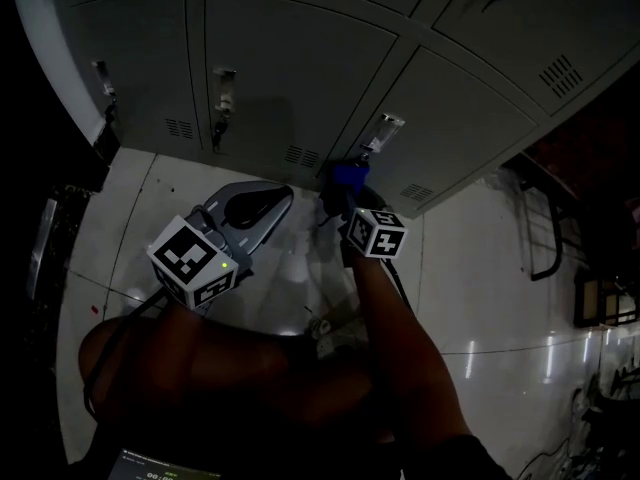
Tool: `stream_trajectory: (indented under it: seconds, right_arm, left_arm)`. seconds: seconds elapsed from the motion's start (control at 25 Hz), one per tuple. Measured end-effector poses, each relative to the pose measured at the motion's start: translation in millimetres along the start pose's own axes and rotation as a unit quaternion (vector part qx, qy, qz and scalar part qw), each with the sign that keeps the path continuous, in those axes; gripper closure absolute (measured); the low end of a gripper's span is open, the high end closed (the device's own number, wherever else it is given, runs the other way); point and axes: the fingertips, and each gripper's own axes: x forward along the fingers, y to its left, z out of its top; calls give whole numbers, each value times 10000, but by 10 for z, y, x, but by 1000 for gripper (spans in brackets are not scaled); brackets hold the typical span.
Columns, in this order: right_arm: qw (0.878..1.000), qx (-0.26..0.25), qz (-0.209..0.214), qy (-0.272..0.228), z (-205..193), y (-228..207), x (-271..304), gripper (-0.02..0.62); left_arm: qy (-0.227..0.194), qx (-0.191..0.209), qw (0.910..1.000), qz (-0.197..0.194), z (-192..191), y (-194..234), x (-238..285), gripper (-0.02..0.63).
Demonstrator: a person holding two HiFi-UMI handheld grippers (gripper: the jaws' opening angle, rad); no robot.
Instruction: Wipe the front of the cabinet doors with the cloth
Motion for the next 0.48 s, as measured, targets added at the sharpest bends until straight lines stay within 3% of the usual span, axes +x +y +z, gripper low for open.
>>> stream_trajectory:
  seconds: [0.48]
  right_arm:
    - [9976,283,-634,-69,72,-579,-187,526]
  left_arm:
    - [47,-8,10000,3,-35,-16,11,600]
